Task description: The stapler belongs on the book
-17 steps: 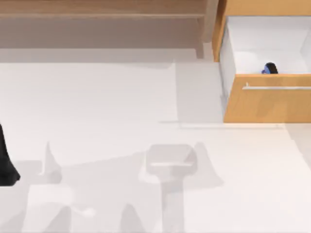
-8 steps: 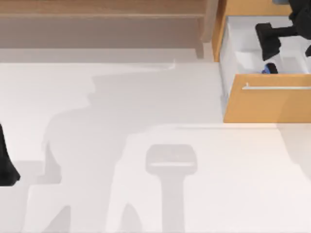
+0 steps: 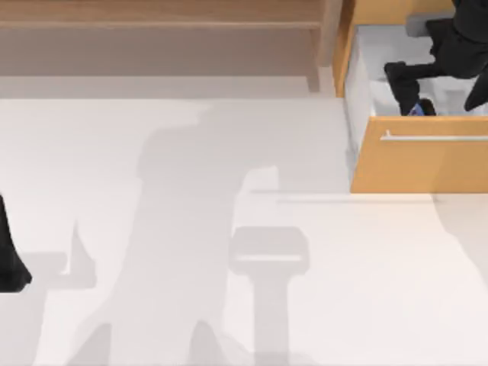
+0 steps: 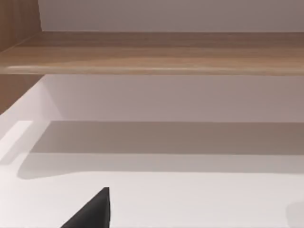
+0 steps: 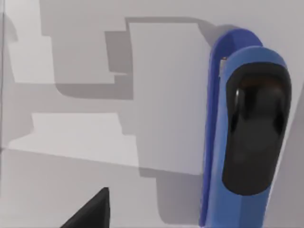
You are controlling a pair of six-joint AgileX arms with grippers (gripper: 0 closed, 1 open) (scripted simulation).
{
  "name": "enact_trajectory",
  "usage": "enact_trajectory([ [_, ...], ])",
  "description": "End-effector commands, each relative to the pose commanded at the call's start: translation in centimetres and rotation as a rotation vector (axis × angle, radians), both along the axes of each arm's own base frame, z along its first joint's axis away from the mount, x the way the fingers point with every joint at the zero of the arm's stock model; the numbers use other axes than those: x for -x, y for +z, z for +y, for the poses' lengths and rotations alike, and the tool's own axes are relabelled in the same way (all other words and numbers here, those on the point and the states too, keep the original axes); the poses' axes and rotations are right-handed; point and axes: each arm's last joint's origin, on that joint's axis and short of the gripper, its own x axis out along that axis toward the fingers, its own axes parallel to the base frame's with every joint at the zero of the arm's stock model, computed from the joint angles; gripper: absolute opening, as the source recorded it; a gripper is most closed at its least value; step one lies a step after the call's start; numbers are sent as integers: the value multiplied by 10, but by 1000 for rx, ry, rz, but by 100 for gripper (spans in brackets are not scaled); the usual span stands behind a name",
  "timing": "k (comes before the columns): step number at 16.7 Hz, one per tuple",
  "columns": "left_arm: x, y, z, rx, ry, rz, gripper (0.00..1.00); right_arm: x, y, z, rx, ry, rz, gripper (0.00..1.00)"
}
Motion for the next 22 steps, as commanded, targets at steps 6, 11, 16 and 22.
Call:
enact_trajectory([
  [6, 0, 0, 0, 0, 0, 0, 100, 1, -1, 1, -1, 2, 1, 100],
  [11, 0, 0, 0, 0, 0, 0, 100, 3, -5, 1, 0, 0, 0, 100],
  [16, 0, 0, 0, 0, 0, 0, 100, 4, -17, 2, 1, 1, 1, 100],
  [22, 0, 0, 0, 0, 0, 0, 100, -1, -35, 2, 1, 2, -6, 100],
])
